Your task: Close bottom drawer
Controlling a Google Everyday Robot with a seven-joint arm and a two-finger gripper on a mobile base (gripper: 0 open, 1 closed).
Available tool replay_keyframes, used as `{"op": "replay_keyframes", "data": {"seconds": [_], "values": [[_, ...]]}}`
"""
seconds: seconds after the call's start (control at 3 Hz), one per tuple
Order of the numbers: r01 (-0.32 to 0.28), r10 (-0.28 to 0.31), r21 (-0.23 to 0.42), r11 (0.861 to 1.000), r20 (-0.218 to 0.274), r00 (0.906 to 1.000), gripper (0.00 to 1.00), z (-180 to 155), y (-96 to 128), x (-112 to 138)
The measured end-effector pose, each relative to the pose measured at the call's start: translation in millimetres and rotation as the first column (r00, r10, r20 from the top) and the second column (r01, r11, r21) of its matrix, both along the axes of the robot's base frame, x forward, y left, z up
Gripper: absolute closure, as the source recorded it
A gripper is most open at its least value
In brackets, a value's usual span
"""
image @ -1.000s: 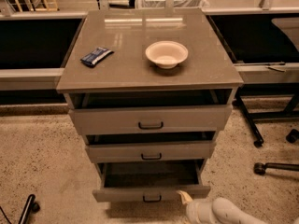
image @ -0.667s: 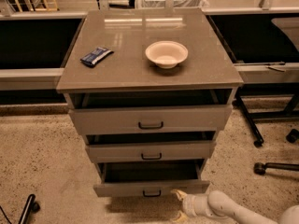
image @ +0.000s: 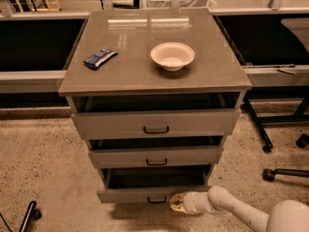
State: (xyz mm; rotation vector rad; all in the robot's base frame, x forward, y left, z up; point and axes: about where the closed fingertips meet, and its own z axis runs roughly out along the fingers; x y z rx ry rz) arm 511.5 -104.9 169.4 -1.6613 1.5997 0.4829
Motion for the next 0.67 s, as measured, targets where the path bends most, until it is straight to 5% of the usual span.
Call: {"op": "replay_keyframes", "data": {"seconds": [0.33, 0.67], "values": [[0.042, -0.042, -0.004, 0.999, -0.015, 0.999, 0.63, -9.9, -3.6, 23.6], [0.07, -0.07, -0.007, 0.998, -0.018, 0.9974, 0.39, -13.7, -8.2, 33.2]]}}
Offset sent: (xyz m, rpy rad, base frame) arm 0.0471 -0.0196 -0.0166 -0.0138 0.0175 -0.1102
